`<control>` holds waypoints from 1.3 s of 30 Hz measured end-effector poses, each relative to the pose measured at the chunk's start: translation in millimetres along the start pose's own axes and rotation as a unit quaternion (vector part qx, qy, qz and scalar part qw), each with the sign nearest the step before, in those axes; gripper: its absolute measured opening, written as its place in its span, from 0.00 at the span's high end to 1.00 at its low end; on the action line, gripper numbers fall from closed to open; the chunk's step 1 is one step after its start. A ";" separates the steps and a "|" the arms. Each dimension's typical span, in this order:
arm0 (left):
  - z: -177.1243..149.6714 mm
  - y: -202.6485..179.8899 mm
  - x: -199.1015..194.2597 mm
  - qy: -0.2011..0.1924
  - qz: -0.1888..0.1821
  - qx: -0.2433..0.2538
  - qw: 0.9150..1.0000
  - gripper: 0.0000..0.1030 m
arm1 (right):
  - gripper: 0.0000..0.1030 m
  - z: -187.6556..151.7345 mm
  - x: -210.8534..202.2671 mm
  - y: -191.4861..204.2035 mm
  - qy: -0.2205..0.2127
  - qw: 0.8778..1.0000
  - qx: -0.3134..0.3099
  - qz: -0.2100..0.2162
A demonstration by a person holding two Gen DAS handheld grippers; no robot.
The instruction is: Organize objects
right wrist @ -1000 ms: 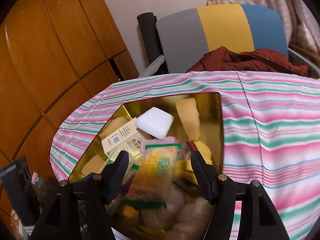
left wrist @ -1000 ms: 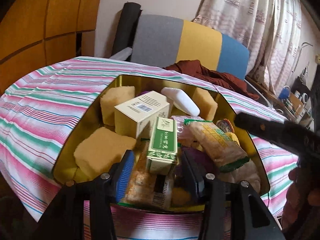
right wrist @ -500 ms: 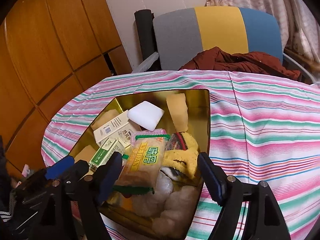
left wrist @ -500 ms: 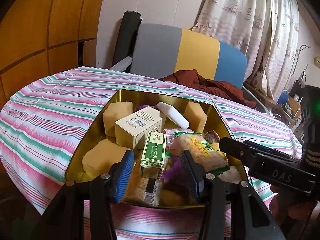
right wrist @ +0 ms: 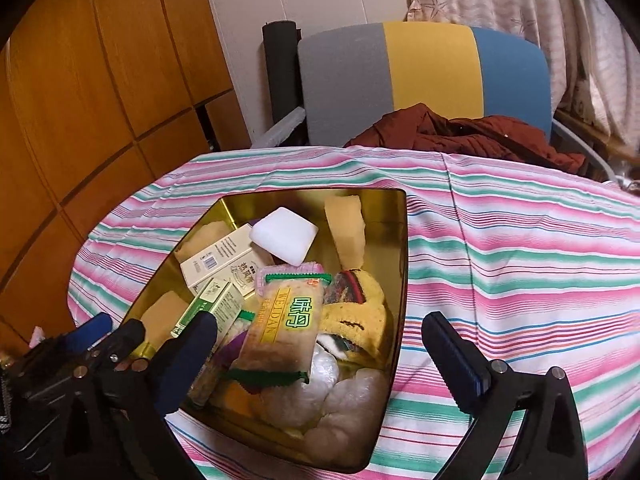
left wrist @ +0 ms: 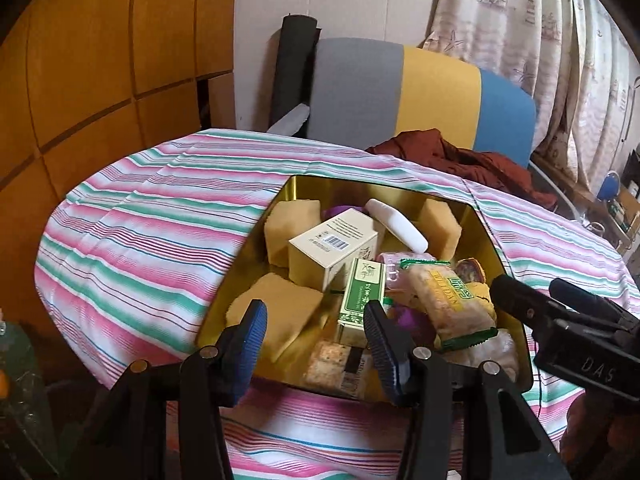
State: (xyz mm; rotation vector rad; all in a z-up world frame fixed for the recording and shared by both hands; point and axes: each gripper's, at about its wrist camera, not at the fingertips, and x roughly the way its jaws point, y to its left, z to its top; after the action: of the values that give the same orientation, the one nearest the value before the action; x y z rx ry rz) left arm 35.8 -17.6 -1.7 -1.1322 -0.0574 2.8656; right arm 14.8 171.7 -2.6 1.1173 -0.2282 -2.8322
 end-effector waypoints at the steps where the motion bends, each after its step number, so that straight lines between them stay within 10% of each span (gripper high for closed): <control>1: 1.2 -0.1 -1.5 0.000 0.004 0.000 1.000 0.51 | 0.00 0.0 -0.4 1.3 0.002 1.000 -0.002 -0.005; 39: 14.2 -16.0 -17.0 0.009 0.052 0.033 0.998 0.51 | 0.00 5.9 -9.0 19.5 0.035 0.996 -0.013 -0.076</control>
State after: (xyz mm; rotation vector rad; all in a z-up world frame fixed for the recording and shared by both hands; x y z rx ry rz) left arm 39.2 -3.0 21.1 -1.1812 0.0987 2.9225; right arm 17.9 154.4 11.1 1.2771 -0.1060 -2.9106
